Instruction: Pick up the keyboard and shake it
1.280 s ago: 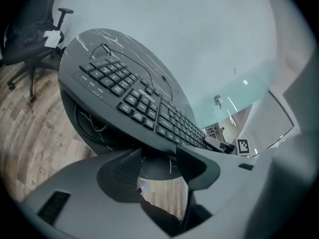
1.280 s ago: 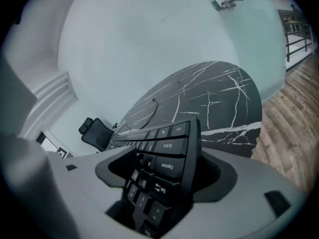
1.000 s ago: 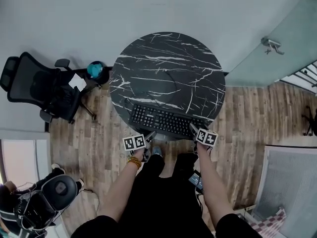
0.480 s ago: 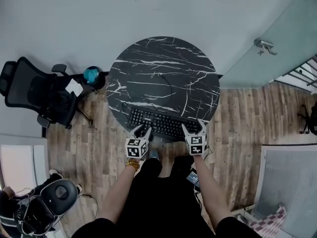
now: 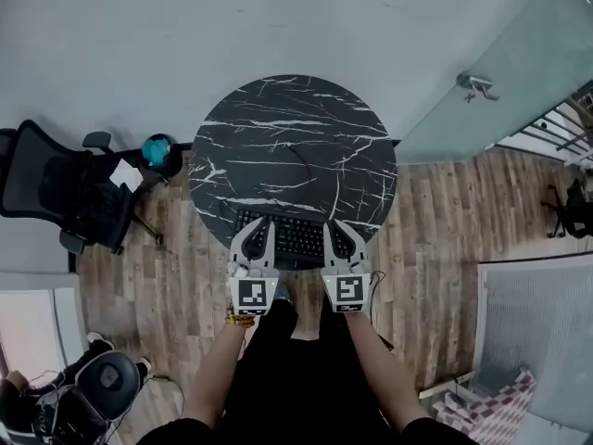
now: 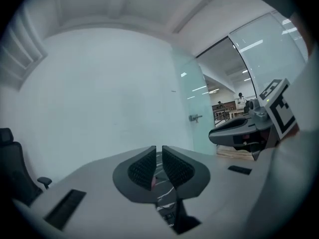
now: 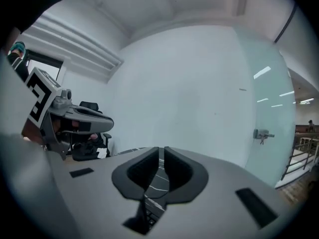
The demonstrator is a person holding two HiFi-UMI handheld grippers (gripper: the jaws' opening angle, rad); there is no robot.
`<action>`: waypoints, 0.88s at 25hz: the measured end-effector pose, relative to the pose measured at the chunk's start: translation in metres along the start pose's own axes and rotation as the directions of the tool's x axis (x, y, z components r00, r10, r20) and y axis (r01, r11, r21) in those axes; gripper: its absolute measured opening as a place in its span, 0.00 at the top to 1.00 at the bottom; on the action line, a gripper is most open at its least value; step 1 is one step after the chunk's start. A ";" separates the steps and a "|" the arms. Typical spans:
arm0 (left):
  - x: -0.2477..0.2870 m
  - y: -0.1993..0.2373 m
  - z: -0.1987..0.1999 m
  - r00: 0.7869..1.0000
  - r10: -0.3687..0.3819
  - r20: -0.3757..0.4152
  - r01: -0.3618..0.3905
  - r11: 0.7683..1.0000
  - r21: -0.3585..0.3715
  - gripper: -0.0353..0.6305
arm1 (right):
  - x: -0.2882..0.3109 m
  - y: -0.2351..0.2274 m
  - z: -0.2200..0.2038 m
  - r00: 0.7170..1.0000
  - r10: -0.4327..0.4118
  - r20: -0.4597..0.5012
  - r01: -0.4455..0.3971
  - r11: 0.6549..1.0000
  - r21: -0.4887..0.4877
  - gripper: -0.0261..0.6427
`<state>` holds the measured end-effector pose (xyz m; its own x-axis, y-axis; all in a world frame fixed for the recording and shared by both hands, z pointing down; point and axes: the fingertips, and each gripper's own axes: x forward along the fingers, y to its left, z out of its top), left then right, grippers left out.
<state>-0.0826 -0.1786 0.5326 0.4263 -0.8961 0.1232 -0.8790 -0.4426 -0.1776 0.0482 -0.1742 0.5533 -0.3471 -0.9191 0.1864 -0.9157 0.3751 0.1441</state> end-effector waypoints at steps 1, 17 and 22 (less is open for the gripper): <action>-0.005 0.000 0.010 1.000 0.010 0.028 -0.011 1.000 0.011 0.88 | -0.004 0.006 0.011 1.000 -0.006 0.015 0.006 1.000 -0.010 0.89; -0.090 -0.060 0.067 0.985 0.078 0.153 -0.074 0.997 -0.030 0.92 | -0.105 0.076 0.059 0.982 0.163 0.096 -0.164 0.986 0.007 0.90; -0.130 -0.097 0.064 0.984 0.108 0.139 -0.106 0.994 -0.019 0.92 | -0.161 0.083 0.050 0.976 0.190 0.109 -0.185 0.981 -0.060 0.92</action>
<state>-0.0395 -0.0211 0.4710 0.3546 -0.9344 -0.0331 -0.9232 -0.3443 -0.1707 0.0178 -0.0012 0.4870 -0.5350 -0.8385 0.1035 -0.8220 0.5449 0.1654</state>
